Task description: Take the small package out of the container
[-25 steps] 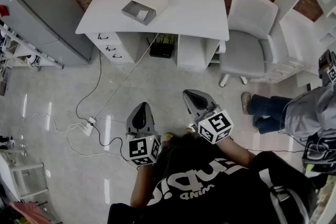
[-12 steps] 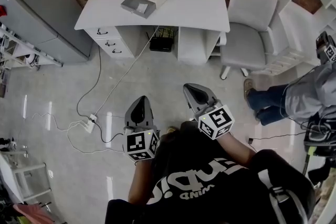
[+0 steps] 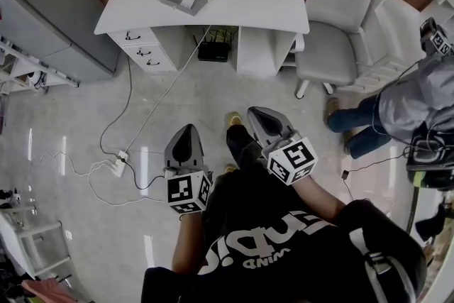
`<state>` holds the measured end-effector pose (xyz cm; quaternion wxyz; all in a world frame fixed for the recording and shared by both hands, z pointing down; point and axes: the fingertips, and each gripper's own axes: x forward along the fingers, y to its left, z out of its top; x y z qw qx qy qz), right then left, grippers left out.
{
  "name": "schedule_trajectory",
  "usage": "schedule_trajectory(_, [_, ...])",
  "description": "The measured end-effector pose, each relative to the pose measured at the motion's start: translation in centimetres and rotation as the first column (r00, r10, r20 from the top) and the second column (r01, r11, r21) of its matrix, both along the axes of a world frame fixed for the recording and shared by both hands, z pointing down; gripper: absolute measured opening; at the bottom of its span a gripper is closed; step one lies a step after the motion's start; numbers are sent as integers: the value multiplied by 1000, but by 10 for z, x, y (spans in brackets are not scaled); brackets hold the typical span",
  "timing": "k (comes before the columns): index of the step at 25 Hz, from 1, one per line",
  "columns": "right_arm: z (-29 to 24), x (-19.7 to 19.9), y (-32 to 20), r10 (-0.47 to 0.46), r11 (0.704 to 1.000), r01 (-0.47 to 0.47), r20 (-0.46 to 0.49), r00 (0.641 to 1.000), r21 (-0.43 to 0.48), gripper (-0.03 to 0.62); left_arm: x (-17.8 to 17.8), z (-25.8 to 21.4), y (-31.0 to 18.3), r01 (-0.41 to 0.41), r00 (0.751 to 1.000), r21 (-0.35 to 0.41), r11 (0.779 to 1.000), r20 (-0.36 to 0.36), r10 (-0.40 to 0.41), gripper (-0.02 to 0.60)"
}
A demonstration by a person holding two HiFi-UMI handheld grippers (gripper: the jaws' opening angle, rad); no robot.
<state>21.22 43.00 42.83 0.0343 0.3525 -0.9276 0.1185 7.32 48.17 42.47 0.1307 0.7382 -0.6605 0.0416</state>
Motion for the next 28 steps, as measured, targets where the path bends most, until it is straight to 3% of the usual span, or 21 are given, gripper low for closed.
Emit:
schedule_trajectory(11, [-1, -22, -43, 3, 999, -3, 3, 1000, 35, -2, -17, -2, -45, -21, 1000, 21, 1000, 4, 20, 5])
schedule_trajectory(28, [14, -70, -111, 3, 1000, -3, -6, 1000, 19, -2, -60, 14, -117, -33, 999, 4, 999, -1, 33, 5])
